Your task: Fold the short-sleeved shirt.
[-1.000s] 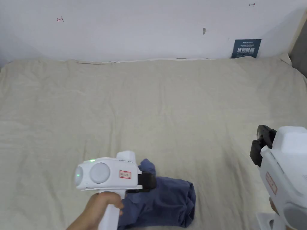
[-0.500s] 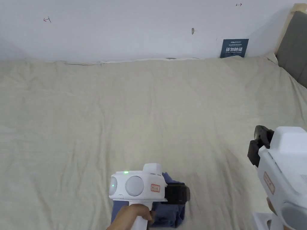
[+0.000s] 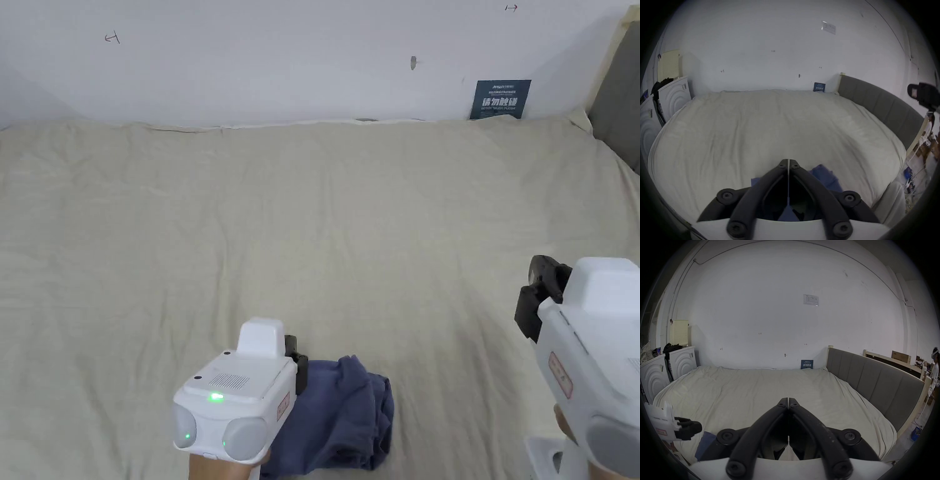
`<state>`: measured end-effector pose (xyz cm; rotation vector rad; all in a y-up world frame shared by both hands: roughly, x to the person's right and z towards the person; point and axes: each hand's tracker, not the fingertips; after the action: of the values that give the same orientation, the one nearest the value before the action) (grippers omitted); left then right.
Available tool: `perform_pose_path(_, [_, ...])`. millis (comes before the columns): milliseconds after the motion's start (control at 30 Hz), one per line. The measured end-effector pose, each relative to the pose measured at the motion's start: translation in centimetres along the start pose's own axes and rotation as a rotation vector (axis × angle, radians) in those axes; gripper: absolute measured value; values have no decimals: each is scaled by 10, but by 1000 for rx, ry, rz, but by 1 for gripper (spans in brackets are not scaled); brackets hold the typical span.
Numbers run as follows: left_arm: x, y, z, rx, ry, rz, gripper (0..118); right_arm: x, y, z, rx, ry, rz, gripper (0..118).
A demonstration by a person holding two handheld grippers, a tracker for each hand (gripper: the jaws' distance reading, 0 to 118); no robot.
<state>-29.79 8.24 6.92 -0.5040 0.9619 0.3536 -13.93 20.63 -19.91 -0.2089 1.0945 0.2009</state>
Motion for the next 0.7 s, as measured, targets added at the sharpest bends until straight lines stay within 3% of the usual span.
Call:
perform_pose_path(233, [22,-35,-23,-97,-79,51,0,2,-4,-3,-12,6,-1,1])
perform_pose_path(633, [92,-71,-100,-250,-141,-141,0,26,-15,-13,-46,-28,-21,1])
perform_pose_path(700, [93,-75,-99,-180,-140,-140,0,29,-17,-13,-55,-29,-22,1])
